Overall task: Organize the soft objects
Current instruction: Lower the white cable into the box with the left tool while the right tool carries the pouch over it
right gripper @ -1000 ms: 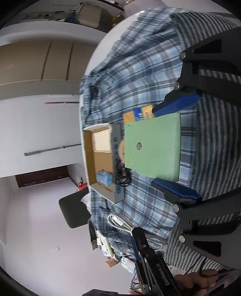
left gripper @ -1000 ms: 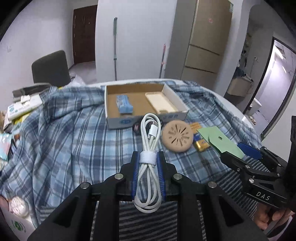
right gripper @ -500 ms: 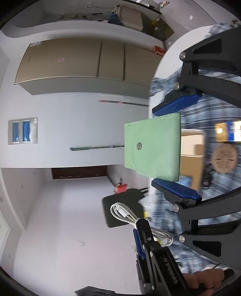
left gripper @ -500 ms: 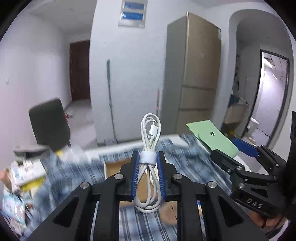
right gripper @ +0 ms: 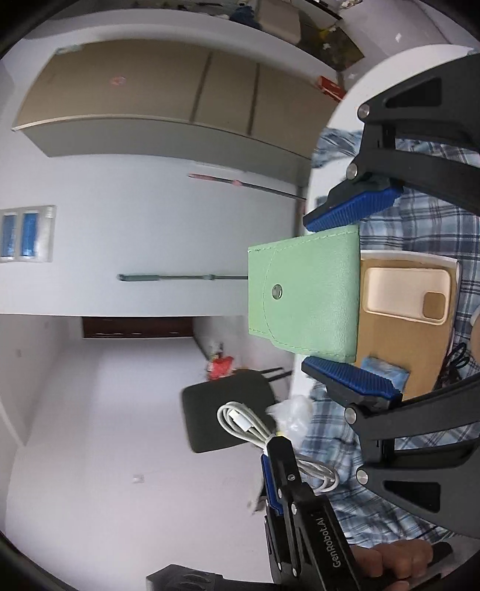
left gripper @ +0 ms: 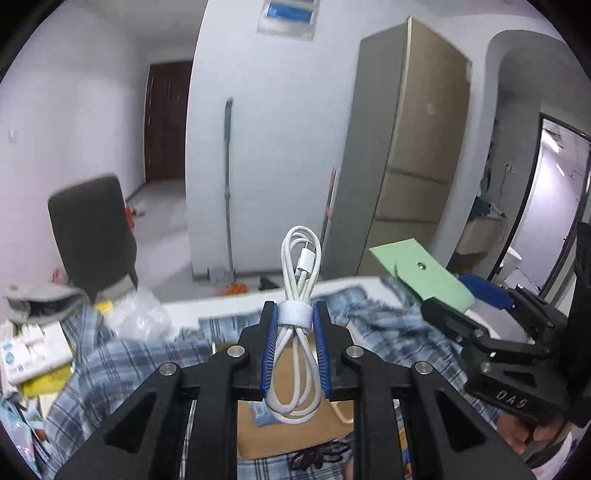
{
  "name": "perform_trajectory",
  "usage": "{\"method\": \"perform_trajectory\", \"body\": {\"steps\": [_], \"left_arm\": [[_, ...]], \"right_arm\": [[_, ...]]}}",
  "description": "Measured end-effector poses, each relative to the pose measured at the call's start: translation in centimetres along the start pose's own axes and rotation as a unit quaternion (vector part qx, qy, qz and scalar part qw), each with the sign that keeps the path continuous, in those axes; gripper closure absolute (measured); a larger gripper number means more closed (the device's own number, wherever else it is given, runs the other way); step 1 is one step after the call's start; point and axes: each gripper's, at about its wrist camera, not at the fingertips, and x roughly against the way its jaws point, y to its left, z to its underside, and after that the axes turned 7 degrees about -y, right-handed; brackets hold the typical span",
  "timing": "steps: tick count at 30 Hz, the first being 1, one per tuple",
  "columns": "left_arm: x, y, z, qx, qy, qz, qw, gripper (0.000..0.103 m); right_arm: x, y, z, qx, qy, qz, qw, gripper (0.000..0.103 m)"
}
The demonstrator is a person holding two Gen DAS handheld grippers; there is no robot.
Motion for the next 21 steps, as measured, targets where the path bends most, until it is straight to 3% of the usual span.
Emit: {"method": "perform_trajectory", "body": {"steps": [9, 15, 16, 18, 19, 20, 21], "left_arm": [[-5.1, 1.5, 2.7, 0.011, 0.062, -0.012, 0.998, 0.083], [-6.7, 1.1, 3.8, 0.006, 0.085, -0.014, 0.9963, 0.082], [-6.7, 1.2, 3.9, 0.008, 0.086, -0.017, 0.9961, 0.079], [-6.7, 1.5, 3.8, 0.017, 0.085, -0.021, 0.996, 0.052], [-6.7, 1.7, 3.7, 0.02, 0.081, -0.024, 0.9962, 0.026], [-6.5, 1.8, 3.6, 0.021, 0.071, -0.031, 0.9968, 0.016], [-6.1, 1.8, 3.5, 0.02, 0.063, -0.036, 0.9971, 0.016]], "right_arm": [[-6.0, -0.8, 3.2, -0.023, 0.092, -0.028, 0.995, 0.034], [-7.0, 0.3, 4.7, -0.002, 0.114, -0.026, 0.993, 0.034], [-7.1, 0.4, 4.9, -0.001, 0.115, -0.025, 0.993, 0.034], [-7.0, 0.4, 5.0, -0.003, 0.116, -0.026, 0.993, 0.034], [-7.2, 0.5, 5.0, -0.004, 0.119, -0.028, 0.993, 0.032], [-7.5, 0.5, 5.2, -0.003, 0.124, -0.031, 0.992, 0.028], [-7.8, 0.5, 5.4, 0.0, 0.132, -0.033, 0.991, 0.019]]}}
